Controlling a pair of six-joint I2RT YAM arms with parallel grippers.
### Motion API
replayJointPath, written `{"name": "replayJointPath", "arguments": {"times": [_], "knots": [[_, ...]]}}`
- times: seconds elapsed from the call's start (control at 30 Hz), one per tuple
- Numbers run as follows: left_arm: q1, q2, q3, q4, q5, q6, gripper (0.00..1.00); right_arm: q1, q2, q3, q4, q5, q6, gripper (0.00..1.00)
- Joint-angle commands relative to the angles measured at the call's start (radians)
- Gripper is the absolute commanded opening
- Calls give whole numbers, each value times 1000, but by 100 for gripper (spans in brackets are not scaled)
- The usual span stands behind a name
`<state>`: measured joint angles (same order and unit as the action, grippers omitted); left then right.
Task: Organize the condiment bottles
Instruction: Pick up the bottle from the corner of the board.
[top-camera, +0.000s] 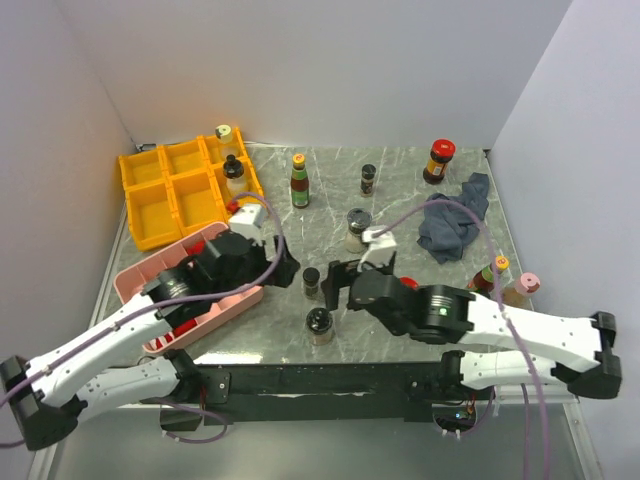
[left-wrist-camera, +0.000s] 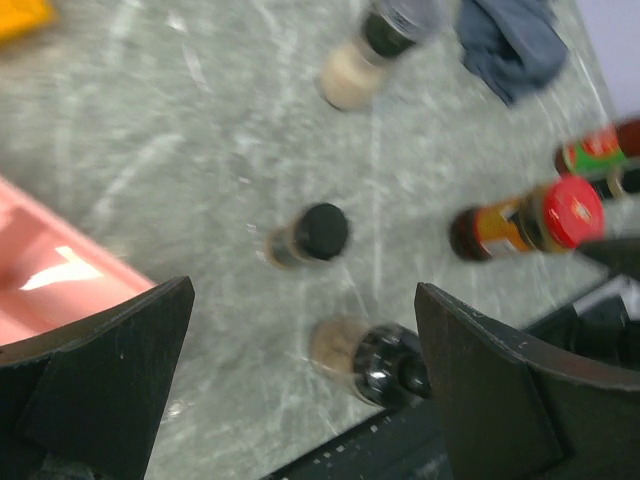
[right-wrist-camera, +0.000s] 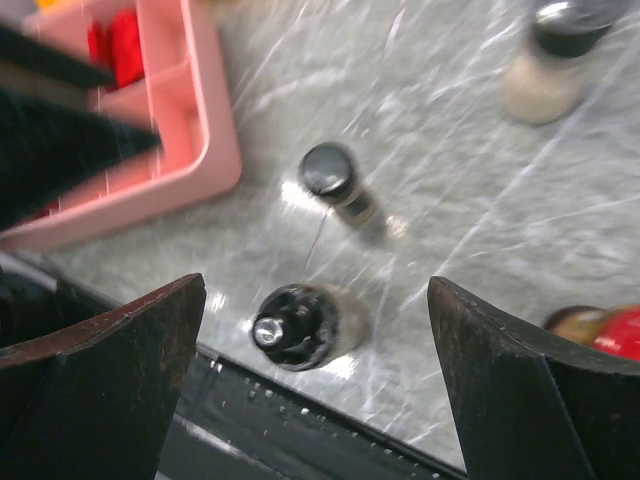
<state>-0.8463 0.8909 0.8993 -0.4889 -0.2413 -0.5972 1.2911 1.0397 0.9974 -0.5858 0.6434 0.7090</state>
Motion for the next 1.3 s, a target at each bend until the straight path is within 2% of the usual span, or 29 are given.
{"name": "replayJointPath", "arguments": {"times": [0.0,0.17,0.33,0.53,0.7,0.93,1.07,1.23,1.27], "knots": [[-100,34,6,116,42,40,97,-7,-127,-58,-2,183,36,100],[-261,134,-8,160,8,68,96,-7,-295,-156,41,260,66,100],[-372,262,-2,159,-79,70,99,-7,-427,-224,101,274,69,100],[-468,414,44,92,-202,47,99,-7,-463,-244,103,294,47,100],[-507,503,90,53,-259,43,99,-7,-454,-244,109,289,44,100],[-517,513,69,61,-256,28,96,-6,-440,-247,121,280,43,100],[-516,496,46,53,-242,14,89,-7,-425,-244,130,276,35,100],[-516,477,21,6,-231,-33,86,-7,-414,-232,124,272,37,100],[-516,467,7,6,-216,-38,79,-6,-415,-233,126,272,37,100]]}}
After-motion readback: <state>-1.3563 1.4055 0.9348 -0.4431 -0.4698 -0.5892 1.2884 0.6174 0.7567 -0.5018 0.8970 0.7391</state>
